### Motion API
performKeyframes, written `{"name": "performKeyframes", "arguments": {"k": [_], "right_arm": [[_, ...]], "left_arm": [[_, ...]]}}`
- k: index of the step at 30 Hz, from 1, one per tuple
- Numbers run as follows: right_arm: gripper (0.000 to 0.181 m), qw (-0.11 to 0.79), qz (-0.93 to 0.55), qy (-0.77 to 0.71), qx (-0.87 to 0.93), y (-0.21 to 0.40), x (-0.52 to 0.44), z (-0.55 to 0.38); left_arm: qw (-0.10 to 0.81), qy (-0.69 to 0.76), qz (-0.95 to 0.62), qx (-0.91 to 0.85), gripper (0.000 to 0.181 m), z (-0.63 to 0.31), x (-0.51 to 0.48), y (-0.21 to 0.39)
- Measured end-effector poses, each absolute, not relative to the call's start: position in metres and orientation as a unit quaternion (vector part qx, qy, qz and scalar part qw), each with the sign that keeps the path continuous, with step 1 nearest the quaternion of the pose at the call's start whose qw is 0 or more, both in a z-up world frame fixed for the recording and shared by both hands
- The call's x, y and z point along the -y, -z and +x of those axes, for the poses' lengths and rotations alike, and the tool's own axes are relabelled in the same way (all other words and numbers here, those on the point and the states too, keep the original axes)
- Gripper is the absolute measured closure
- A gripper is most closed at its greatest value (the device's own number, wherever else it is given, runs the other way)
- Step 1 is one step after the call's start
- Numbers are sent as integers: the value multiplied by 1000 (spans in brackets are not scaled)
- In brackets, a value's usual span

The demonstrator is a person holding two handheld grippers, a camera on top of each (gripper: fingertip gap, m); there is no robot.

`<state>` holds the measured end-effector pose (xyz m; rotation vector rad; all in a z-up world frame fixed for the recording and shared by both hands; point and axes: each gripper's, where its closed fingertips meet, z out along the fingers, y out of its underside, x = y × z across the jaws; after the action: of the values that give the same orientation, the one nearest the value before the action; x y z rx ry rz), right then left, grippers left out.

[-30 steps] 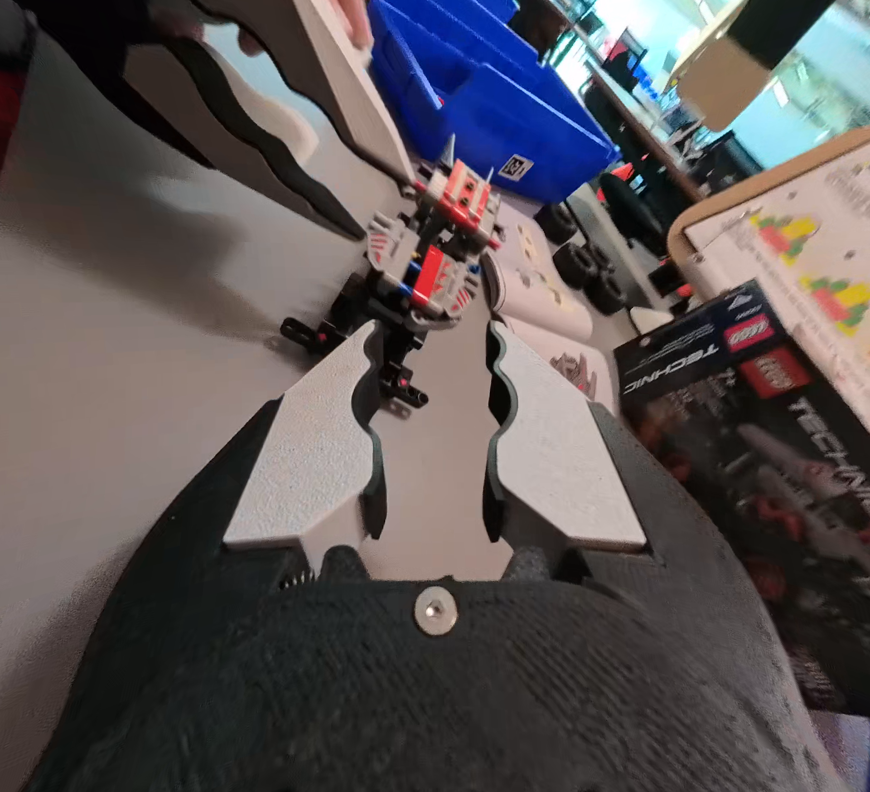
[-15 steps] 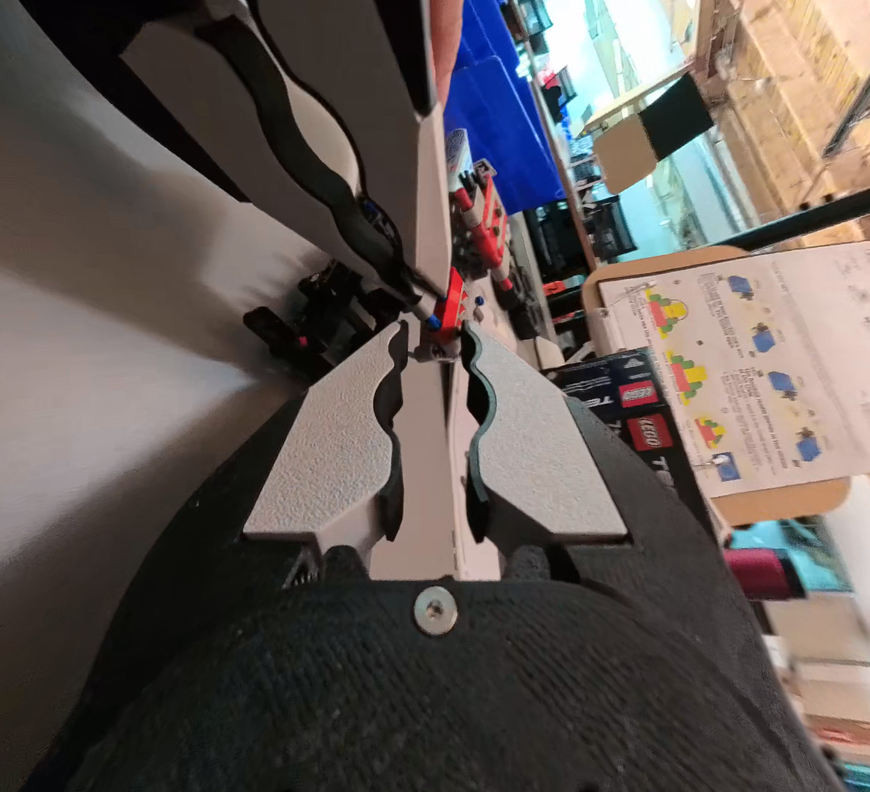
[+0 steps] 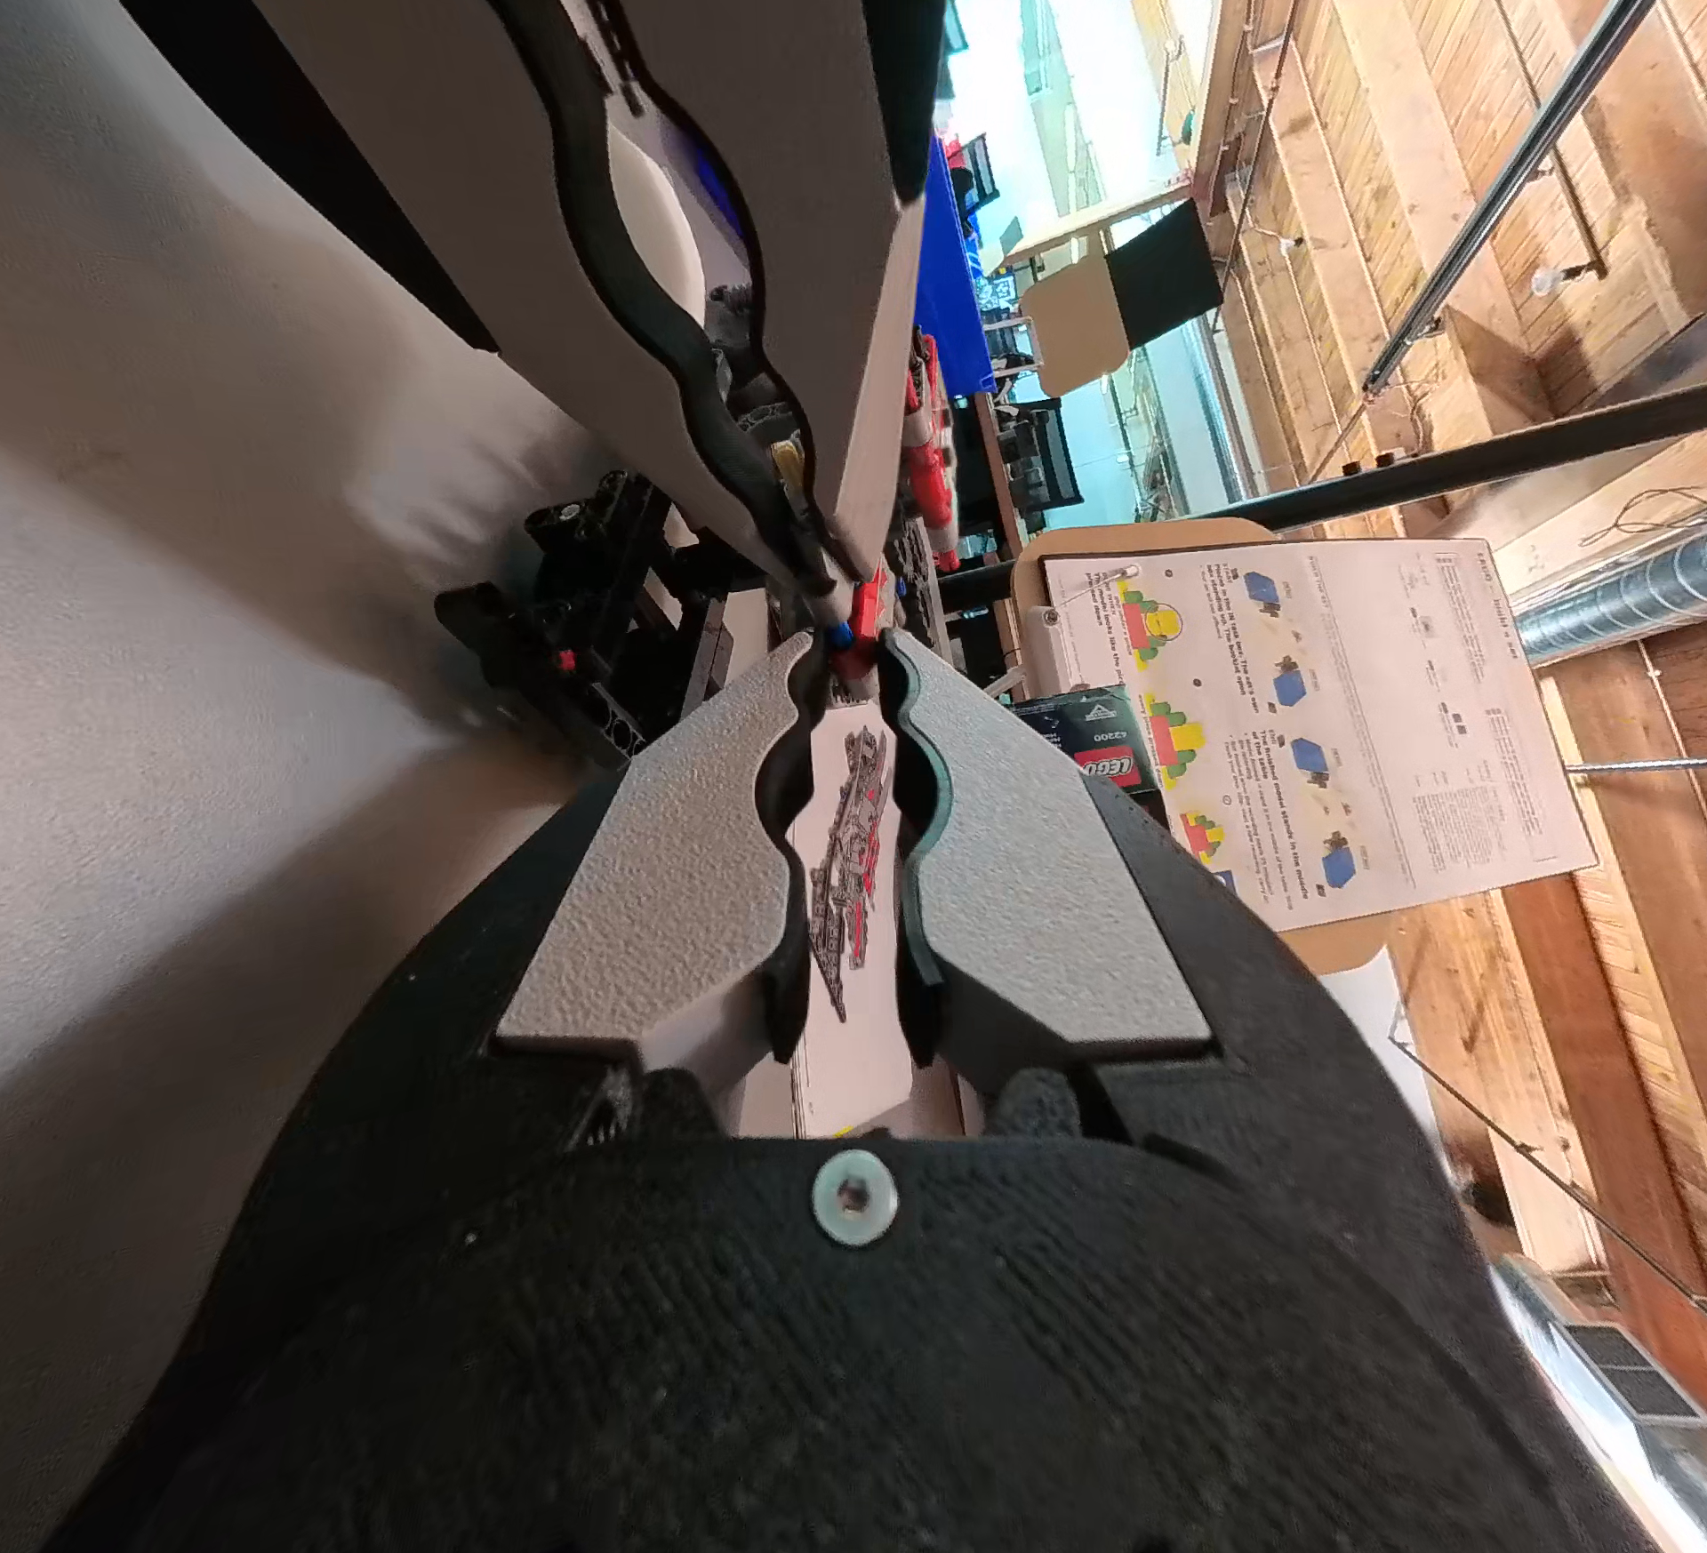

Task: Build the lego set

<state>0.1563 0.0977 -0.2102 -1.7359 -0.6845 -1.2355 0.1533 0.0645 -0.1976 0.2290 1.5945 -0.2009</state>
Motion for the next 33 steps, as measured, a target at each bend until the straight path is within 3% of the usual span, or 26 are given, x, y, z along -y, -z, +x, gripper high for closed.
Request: {"name": "performKeyframes", "arguments": {"k": [11,17,21,33], "right_arm": [[172,452,-700,488,260,207,-89,155],[172,463,-702,477,257,205,-84,154],[172,465,-700,475,261,204,-81,152],[170,465,-690,485,269,199,-77,160]], "left_arm": [[704,100,117,-694,176,153,-63,196],[695,108,93,-705,165,158,-70,199],[696,117,82,-703,177,159,-73,196],[691,135,74,-707,177,158,-72,195]]}}
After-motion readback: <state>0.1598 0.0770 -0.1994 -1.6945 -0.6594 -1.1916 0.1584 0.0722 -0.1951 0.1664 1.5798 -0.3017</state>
